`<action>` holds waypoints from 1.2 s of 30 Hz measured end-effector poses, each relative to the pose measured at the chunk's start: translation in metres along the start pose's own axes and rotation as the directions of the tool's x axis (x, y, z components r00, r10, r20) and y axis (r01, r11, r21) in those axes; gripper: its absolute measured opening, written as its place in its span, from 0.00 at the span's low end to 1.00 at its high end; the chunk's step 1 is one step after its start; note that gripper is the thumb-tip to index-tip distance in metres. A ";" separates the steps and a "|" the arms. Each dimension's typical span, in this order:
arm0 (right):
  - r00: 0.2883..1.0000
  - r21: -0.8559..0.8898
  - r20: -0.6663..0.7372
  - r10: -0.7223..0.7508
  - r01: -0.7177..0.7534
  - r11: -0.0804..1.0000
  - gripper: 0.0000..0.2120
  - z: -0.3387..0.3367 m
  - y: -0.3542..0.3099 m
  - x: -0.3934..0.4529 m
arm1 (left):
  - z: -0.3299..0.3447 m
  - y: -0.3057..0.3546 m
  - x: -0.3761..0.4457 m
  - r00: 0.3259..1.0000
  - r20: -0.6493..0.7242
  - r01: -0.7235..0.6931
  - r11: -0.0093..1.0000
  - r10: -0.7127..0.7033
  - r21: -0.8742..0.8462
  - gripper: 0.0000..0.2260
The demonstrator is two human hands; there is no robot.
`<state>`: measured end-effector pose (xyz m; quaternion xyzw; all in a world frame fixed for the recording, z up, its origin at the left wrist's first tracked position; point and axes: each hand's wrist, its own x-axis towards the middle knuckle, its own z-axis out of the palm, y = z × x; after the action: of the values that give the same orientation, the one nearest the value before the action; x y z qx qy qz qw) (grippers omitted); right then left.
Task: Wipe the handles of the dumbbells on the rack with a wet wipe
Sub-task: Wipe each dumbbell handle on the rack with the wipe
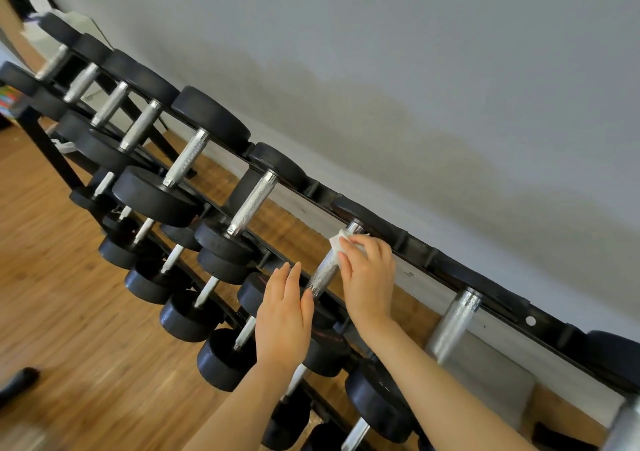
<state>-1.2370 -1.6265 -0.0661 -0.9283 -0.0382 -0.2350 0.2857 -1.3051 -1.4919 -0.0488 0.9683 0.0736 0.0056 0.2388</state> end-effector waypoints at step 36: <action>0.937 0.327 -0.224 0.270 -0.188 0.926 0.17 0.035 -0.018 -0.015 | -0.001 -0.005 0.004 0.999 0.020 -0.028 0.998 0.029 -0.052 0.32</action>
<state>-1.2391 -1.5916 -0.0890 -0.8321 0.0745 -0.3129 0.4518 -1.3023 -1.4866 -0.0502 0.9627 0.0571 0.0008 0.2645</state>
